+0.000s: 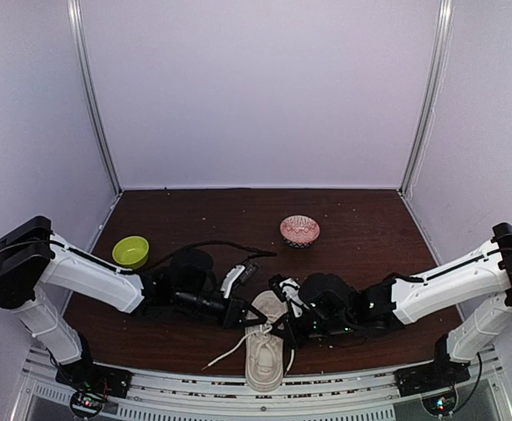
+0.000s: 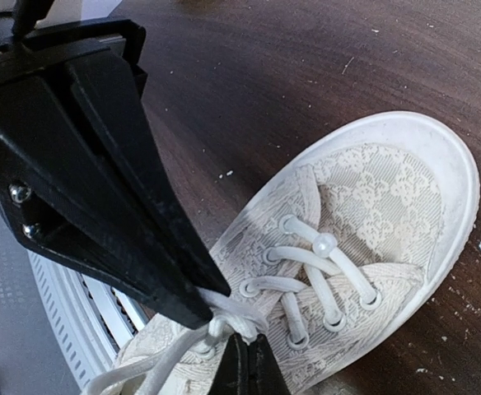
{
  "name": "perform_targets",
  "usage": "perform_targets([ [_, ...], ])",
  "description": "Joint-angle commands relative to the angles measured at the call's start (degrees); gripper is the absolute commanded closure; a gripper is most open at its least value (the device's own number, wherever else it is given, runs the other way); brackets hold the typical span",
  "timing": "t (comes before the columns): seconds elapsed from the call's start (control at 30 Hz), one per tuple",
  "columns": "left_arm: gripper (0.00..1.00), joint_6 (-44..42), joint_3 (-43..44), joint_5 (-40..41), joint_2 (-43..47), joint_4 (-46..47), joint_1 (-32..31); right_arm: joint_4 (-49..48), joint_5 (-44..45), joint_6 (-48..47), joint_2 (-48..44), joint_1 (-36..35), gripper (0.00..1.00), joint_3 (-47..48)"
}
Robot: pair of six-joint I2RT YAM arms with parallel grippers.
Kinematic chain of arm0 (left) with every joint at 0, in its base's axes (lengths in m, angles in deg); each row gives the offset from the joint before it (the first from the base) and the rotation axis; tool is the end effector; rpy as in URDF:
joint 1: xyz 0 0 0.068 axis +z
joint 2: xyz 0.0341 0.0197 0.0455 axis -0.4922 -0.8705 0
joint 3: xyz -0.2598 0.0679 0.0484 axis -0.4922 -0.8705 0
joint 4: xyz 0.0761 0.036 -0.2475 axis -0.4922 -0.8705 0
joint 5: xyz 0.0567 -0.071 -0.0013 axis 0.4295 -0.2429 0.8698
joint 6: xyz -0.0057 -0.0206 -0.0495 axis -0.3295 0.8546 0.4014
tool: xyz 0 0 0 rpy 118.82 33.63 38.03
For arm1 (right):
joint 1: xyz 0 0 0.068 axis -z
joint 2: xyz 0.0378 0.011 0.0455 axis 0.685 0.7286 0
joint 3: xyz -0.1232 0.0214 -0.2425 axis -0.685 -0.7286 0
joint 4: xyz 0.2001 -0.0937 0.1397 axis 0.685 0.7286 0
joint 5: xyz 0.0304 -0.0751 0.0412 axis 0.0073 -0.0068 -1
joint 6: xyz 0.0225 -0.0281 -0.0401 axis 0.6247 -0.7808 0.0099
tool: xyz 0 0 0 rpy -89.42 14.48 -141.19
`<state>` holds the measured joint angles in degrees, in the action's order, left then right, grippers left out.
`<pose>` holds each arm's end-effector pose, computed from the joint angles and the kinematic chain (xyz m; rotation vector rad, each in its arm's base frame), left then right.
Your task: Tie the shoes
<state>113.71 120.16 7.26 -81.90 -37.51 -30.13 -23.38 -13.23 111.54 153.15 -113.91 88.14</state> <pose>0.1448 -0.2802 0.1622 0.7091 2.3246 -1.4869 0.0968 0.2856 0.1738 -0.8019 2.3915 0.9880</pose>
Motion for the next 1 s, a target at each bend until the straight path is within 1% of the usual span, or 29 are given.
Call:
perform_targets([
  [0.0,1.00,-1.90,1.78,-3.05,-0.39,2.26,0.38,-0.60,1.60,0.03,0.94,0.95,1.00,1.09],
  [0.3,1.00,-2.43,2.59,-3.66,-1.55,1.65,0.38,-3.27,-1.45,-1.01,2.19,1.13,1.00,1.78],
  [0.57,1.00,-2.96,2.95,-4.33,-1.57,0.70,0.38,-4.45,-1.42,-1.14,2.08,1.12,1.00,1.66],
  [0.6,0.97,-3.18,2.72,-4.06,-1.02,0.45,0.38,-4.38,-1.38,-1.13,2.12,1.07,1.00,1.68],
  [0.67,0.86,-4.00,2.21,-1.94,0.79,-1.63,0.45,-4.36,-1.40,-1.12,2.18,1.10,1.00,1.61],
  [0.77,0.74,-5.53,1.45,1.56,4.19,-5.60,1.08,-4.33,-1.38,-0.89,2.16,1.14,1.00,1.14],
  [0.83,0.69,-6.31,1.05,3.45,6.65,-7.73,1.61,-4.36,-1.38,-0.72,2.08,1.14,1.00,0.67],
  [0.97,0.64,-6.88,0.29,6.28,9.02,-10.85,2.49,-4.48,-1.39,-0.61,1.90,1.14,1.00,0.28],
])
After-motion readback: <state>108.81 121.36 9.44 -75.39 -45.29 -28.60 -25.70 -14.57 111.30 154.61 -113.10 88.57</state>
